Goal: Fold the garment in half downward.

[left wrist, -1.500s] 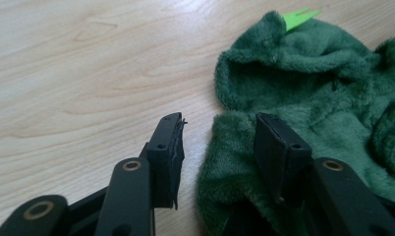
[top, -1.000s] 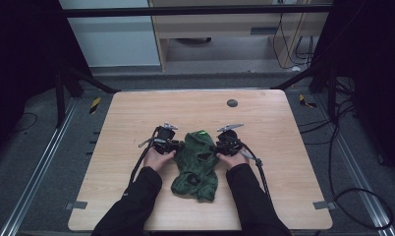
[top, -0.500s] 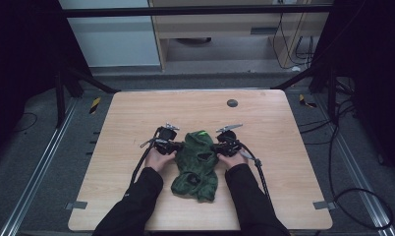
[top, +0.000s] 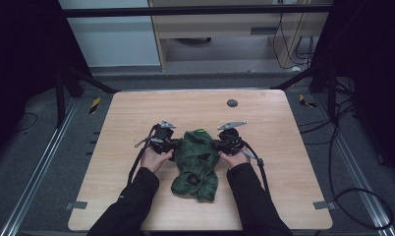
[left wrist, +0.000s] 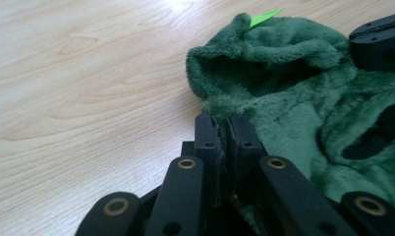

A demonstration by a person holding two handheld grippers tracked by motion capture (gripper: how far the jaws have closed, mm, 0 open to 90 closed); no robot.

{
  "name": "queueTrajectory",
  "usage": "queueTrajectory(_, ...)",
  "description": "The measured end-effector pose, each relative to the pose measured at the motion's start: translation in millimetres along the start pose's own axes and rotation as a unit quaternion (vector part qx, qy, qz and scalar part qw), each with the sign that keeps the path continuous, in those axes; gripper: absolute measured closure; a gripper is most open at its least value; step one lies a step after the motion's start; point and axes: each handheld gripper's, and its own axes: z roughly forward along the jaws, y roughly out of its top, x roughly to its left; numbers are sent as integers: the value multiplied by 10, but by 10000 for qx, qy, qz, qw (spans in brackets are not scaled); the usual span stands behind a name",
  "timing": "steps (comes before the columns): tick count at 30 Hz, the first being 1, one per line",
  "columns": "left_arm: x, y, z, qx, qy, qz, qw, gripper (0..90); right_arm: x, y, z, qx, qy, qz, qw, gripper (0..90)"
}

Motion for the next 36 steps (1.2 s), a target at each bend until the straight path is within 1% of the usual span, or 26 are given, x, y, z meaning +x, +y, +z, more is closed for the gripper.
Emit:
queueTrajectory(3, -40, 2, -96, -82, -33, 77, 9999, 845, 22, 12, -57, -38, 48, -31, 10000, 859)
queueTrajectory(4, -68, 0, -149, -115, -45, 127, 9998, 845, 29, 20, -95, -97, 92, -93, 9999, 859)
queueTrajectory(5, -68, 0, -149, -115, -45, 127, 9998, 845, 29, 20, -95, -97, 92, -93, 9999, 859)
queueTrajectory(6, -88, -6, -190, -140, -69, 150, 9998, 845, 35, 23, -111, -105, 106, -78, 9999, 859)
queueTrajectory(8, -105, -23, -256, -203, -107, 194, 9995, 845, 55, 36, -171, -178, 194, -111, 9996, 859)
queueTrajectory(10, -108, -40, -290, -233, -125, 207, 9994, 845, 73, 41, -208, -205, 298, -169, 9992, 859)
queueTrajectory(11, -108, -40, -290, -233, -125, 207, 9994, 845, 73, 41, -208, -205, 298, -169, 9992, 859)
queueTrajectory(15, -125, -85, -359, -261, -154, 207, 9993, 845, 111, 42, -260, -214, 304, -310, 9988, 859)
queueTrajectory(17, -154, -118, -414, -287, -187, 202, 9992, 845, 154, 34, -303, -244, 322, -380, 9985, 858)
queueTrajectory(18, -154, -118, -414, -287, -187, 202, 9992, 845, 154, 34, -303, -244, 322, -380, 9985, 858)
queueTrajectory(19, -169, -130, -433, -307, -197, 203, 9991, 845, 189, 28, -331, -278, 332, -464, 9980, 859)
queueTrajectory(21, -204, -163, -479, -316, -213, 268, 9989, 845, 224, 20, -355, -298, 368, -474, 9977, 858)
queueTrajectory(25, -219, -193, -499, -285, -259, 294, 9988, 845, 289, -7, -392, -293, 439, -519, 9973, 858)
queueTrajectory(27, -226, -208, -494, -280, -266, 286, 9988, 844, 306, -16, -404, -312, 436, -586, 9968, 858)
queueTrajectory(32, -240, -228, -538, -308, -325, 272, 9986, 845, 329, -21, -442, -368, 426, -625, 9965, 859)
queueTrajectory(36, -288, -272, -601, -318, -372, 344, 9982, 845, 359, -57, -496, -391, 450, -664, 9960, 859)
